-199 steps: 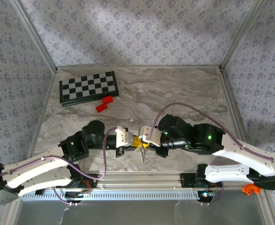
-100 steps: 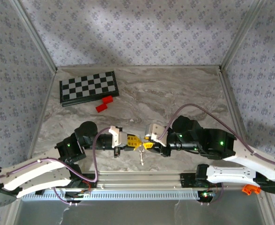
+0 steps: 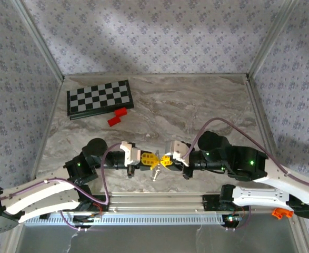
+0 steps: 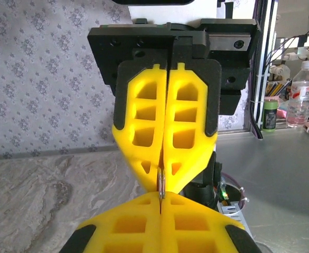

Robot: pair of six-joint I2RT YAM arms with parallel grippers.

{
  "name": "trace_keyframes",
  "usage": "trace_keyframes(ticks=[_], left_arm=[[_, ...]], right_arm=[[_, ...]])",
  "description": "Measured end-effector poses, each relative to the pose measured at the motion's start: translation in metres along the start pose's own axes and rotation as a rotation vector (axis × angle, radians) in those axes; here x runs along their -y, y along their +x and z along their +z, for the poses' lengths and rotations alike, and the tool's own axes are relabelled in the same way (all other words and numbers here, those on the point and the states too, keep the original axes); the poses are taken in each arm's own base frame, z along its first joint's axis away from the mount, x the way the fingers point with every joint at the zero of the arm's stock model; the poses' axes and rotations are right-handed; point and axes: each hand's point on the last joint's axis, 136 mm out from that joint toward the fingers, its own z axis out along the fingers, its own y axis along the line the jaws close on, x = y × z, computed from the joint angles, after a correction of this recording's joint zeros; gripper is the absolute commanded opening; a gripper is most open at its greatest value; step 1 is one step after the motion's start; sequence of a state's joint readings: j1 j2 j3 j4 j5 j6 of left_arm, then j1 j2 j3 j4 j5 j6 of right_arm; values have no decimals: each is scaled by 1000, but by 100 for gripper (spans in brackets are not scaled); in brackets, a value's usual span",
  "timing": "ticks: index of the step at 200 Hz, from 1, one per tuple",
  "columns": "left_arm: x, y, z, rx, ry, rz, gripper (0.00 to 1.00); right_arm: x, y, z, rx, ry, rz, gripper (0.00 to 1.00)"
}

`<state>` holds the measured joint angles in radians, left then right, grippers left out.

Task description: Put the keys on the keyring

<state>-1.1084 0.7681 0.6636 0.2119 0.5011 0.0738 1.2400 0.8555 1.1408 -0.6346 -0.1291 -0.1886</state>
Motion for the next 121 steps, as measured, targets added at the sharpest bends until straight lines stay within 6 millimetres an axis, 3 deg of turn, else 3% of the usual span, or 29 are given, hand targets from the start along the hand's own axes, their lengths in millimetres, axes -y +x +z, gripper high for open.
trace_keyframes(ticks=[6,30,45,121], left_arm=[[-1,0,0,-2,-3,0,0],[-5,6,-1,-40,-29,14,20],[-8,13,-2,-88,-52,15,26],[-15,37,-3,-245,-96,40,26]], right_arm=[[0,0,0,0,1,0,0],[1,5,2,-23,5,-1,0],[3,12,3,-62,16,-2,0],[15,30,16,-268,63,-19,0]])
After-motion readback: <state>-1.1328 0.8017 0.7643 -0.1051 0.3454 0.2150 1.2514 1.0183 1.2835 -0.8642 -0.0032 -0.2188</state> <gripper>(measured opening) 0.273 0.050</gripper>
